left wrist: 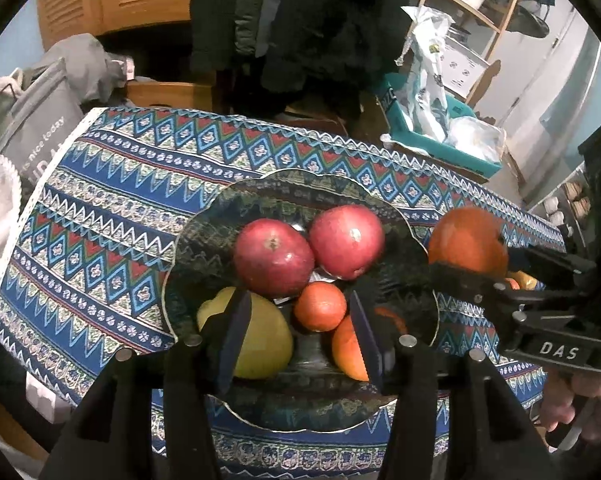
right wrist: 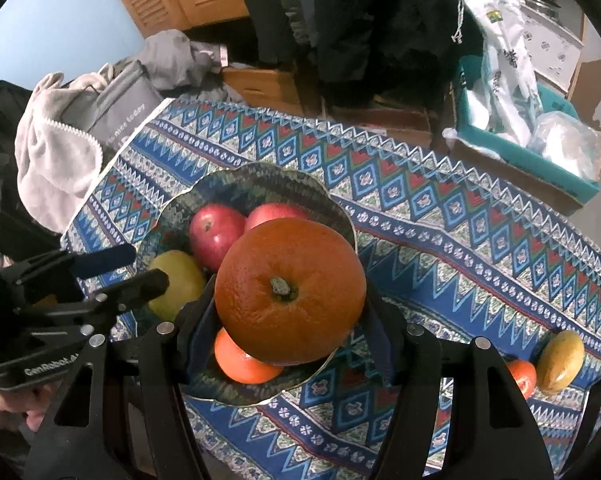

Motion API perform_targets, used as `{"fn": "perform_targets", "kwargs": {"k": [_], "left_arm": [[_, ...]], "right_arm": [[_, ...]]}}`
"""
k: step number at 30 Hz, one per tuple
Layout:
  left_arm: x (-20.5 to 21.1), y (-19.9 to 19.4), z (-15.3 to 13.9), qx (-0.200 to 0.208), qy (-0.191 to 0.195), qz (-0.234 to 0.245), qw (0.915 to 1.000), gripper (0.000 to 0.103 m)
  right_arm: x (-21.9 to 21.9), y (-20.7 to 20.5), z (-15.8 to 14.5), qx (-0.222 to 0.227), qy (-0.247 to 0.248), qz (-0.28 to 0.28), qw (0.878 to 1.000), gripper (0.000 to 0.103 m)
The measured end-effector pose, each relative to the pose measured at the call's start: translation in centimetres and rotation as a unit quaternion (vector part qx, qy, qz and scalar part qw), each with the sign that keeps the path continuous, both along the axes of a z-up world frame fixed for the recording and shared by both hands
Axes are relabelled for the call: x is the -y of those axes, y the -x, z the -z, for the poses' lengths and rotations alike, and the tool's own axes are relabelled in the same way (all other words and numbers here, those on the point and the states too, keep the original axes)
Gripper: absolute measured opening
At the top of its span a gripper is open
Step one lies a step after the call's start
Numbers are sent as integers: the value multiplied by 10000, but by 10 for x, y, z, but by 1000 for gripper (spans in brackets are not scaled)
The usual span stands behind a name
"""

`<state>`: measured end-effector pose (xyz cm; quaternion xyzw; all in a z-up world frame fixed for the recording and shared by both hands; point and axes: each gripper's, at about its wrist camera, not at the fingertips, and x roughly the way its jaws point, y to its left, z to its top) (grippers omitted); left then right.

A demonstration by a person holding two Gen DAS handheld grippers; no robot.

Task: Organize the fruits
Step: 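Open both tools and withdraw them from the glass bowl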

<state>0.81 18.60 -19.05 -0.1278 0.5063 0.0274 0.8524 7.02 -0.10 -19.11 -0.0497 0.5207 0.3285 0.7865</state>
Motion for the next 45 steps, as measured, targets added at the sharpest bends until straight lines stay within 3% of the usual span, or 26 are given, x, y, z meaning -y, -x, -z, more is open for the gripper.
{"fn": "perform_targets", "kwargs": {"k": [7,22,26,30,36,40,45], "left_arm": [[-7,3,-4,47,-22,-134,9999,58],[-2,4,-22,255,-28,-118,9996,65],[3,6,-33,361,-48,-98,9993,65],[14,10,-51,570,-195,3,9982,74],[30,14,-74,876,-360,140,9954,77],[41,13,-84,992,-391,216,9941,78],[58,12,-99,1110,-444,307,9923,82]], "right_arm": [[-6,1,9,-55,174,-38,9998,68],[10,4,-32,423,68,227,9988,68],[18,7,-47,639,141,338,9973,68],[29,10,-62,760,107,478,9959,69],[54,13,-83,877,-14,770,9932,69],[71,18,-96,1008,-36,921,9906,75],[92,24,-114,1201,-89,1116,9864,75]]}}
